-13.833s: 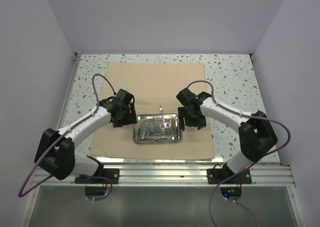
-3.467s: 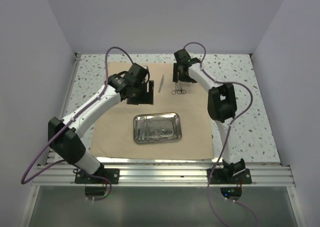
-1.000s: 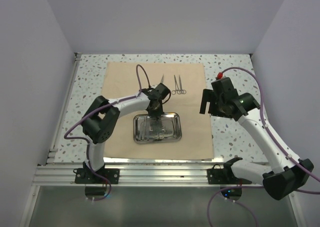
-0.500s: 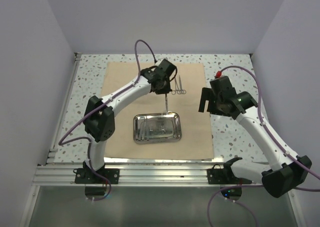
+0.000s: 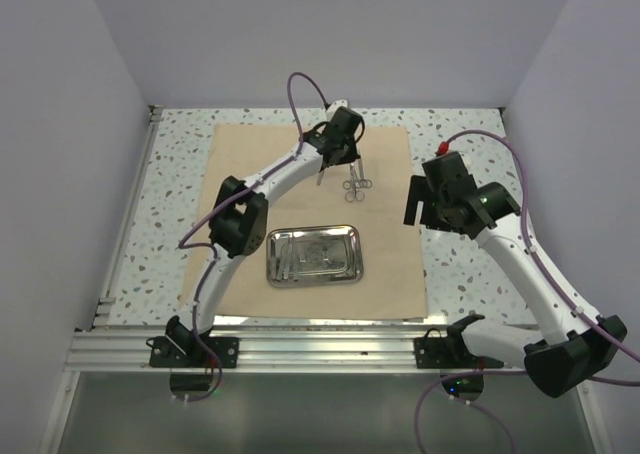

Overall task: Open and lay out the surgical kit
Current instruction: Place the medical item in the surgical kit.

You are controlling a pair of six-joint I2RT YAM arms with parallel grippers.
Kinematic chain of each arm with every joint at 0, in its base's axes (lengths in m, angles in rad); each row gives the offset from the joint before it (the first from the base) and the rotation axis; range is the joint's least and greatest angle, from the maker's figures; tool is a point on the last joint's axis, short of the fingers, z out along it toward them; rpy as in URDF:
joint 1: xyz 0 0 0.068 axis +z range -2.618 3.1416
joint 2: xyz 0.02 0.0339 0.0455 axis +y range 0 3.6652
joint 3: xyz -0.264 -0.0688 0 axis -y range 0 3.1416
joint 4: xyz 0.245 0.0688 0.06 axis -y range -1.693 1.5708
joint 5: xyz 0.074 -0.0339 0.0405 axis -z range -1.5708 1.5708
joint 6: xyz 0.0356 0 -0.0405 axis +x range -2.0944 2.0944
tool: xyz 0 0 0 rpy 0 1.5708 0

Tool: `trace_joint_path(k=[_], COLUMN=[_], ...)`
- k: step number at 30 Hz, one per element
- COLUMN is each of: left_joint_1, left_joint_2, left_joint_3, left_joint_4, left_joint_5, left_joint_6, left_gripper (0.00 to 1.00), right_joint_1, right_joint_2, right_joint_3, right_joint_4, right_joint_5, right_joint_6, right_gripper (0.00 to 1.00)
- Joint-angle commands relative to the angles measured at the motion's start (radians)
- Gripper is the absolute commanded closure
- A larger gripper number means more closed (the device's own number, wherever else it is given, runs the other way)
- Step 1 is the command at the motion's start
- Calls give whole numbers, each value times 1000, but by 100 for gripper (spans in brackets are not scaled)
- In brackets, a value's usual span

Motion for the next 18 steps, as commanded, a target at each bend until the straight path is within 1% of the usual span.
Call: trace_joint_path(k=[1,3,4,6,7,8,9,10,11,12,13,15,18], left_joint_1=[11,10,11,13,13,14,19,22,24,25,25,28,36], left_joint_2=[35,76,93,138,147,149,150,147,136,127,117,66,-29], left_joint_3=[64,92,136,175,188,184,182,176,170,164,147,120,29], left_joint_4=[243,284,301,323,347,363,373,387,392,393,392,386,334], left_joint_5=[10,0,-5,-2,-2,9,13,18,24,21,18,14,15], left_joint_6=[16,29,34,55,58,63,59,57,54,57,58,78,92], left_gripper=[100,100,100,100,98,93,74,63,51,29,20,5,5], right_joint_1=[5,3,3,5,5,5,5,5,5,2,5,3,5], right_joint_2=[-29,-29,-31,-31,-32,-31,-29,-23,-17,-14,-11,1,14], right_joint_3=[38,37,37,40,41,43,44,46,47,47,47,46,44], right_joint_4=[-49,-66,-71,-77,-79,-79,-79,-77,-76,-68,-63,-39,-5], right_joint_5=[36,42,45,51,54,52,54,51,48,43,42,33,5], right_joint_6=[16,22,24,28,31,31,30,33,35,36,38,39,38], right_gripper=[15,15,15,15,15,15,15,15,15,16,16,16,16])
